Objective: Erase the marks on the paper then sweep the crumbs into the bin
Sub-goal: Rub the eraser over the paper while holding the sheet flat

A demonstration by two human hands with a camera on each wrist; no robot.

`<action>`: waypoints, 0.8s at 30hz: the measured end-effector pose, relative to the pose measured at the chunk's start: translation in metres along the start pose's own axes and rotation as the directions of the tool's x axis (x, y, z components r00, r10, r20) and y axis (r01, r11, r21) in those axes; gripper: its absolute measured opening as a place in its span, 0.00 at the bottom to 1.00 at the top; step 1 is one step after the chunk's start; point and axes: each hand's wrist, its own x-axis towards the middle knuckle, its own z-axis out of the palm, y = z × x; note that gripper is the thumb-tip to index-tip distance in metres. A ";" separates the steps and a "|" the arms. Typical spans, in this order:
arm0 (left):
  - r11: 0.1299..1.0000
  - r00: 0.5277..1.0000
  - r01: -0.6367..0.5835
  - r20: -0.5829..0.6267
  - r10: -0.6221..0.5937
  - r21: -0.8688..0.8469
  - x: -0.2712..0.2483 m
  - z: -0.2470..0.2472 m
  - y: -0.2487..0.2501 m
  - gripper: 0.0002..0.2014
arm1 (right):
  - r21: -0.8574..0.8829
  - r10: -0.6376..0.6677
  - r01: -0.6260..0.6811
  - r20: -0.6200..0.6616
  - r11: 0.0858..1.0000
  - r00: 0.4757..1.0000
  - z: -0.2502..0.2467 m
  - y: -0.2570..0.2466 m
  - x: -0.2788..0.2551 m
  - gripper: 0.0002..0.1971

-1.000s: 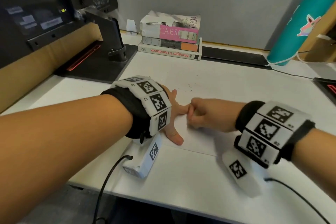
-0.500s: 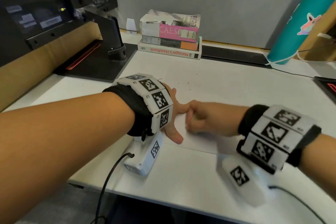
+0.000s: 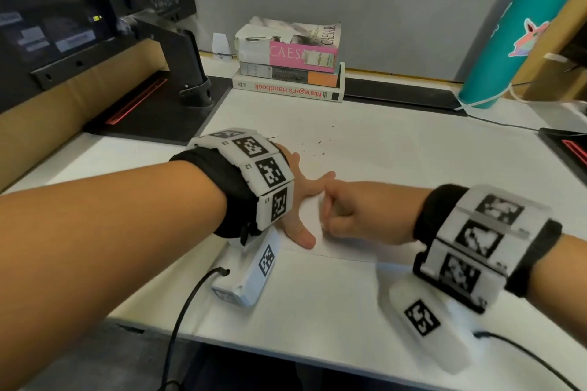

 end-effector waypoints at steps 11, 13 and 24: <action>0.999 0.999 0.035 0.013 -0.035 0.028 0.000 -0.001 0.005 0.59 | 0.062 0.061 -0.057 -0.073 0.996 0.995 -0.006 0.007 -0.005 0.08; 0.999 1.000 0.023 0.012 -0.023 0.028 -0.001 -0.003 0.005 0.58 | -0.046 0.032 -0.034 -0.063 0.998 0.998 -0.001 0.005 -0.006 0.02; 0.999 0.999 0.030 0.033 -0.032 0.040 -0.005 -0.005 0.005 0.58 | 0.125 0.021 -0.018 -0.025 0.992 0.999 0.006 0.007 -0.012 0.05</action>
